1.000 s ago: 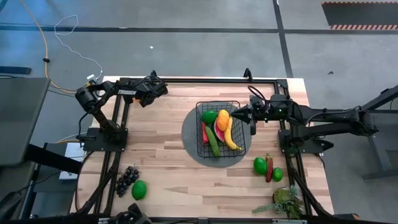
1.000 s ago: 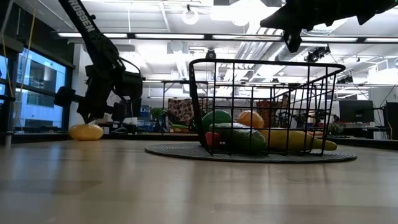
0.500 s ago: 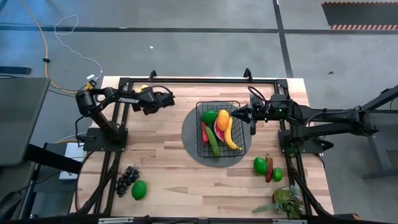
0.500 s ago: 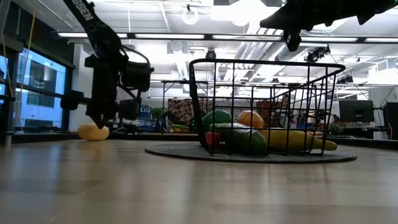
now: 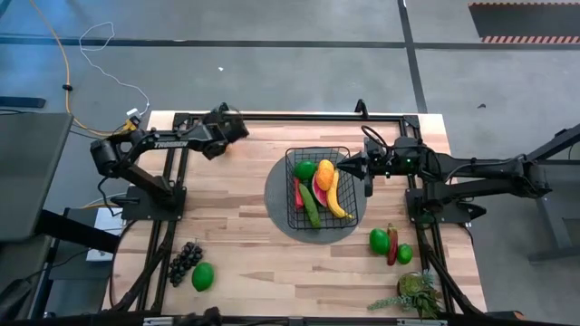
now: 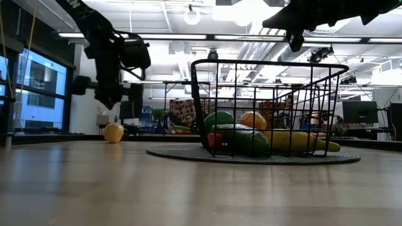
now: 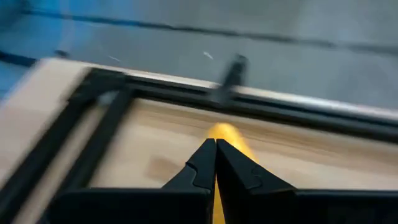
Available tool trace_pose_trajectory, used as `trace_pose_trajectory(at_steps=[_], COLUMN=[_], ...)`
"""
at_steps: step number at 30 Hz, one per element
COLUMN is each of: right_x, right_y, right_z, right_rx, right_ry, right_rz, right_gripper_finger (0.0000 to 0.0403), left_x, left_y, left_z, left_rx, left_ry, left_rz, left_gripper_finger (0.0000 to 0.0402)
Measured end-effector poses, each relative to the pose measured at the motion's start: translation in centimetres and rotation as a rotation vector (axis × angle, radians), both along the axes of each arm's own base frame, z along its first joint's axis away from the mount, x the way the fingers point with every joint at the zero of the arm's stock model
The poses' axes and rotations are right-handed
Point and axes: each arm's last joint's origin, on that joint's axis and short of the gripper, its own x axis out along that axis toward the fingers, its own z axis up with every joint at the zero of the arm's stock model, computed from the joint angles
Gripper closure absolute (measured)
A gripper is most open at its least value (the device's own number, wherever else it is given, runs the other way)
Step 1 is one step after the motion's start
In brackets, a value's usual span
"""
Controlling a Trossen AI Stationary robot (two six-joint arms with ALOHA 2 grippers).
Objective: Build produce basket
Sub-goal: Put the yellow mango into the black wire basket
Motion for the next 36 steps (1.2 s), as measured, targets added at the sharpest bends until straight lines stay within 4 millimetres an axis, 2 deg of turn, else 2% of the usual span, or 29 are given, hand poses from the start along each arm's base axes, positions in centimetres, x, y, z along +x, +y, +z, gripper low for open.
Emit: trace_pose_trajectory(at_steps=[4,6,13,18,25,36], right_x=[0.0,0.0,0.0,0.0,0.0,0.0], right_y=[0.0,0.0,0.0,-0.1,-0.1,-0.1], right_z=[0.0,0.0,0.0,0.0,0.0,0.0], right_rx=[0.0,0.001,0.015,-0.004,-0.014,-0.025], right_ry=[0.0,0.0,-0.001,0.001,0.002,0.003], right_rz=[0.0,0.0,-0.018,-0.036,-0.035,-0.033], right_gripper_finger=[0.0402,0.0402,0.0402,0.0402,0.0402,0.0402], left_x=[1.1,1.4,0.8,0.0,-1.0,-2.9], left_y=[1.5,1.8,2.5,2.3,1.2,-0.6], left_z=[0.7,1.0,1.9,1.9,1.5,5.4], left_rx=[-0.012,-0.004,-0.043,-0.122,-0.21,-0.107], left_ry=[-0.054,-0.04,0.012,0.055,0.051,0.0], left_rz=[-0.198,-0.24,-0.207,-0.17,-0.081,-0.066], left_gripper_finger=[0.0401,0.0401,0.0401,0.0396,0.0339,0.0233])
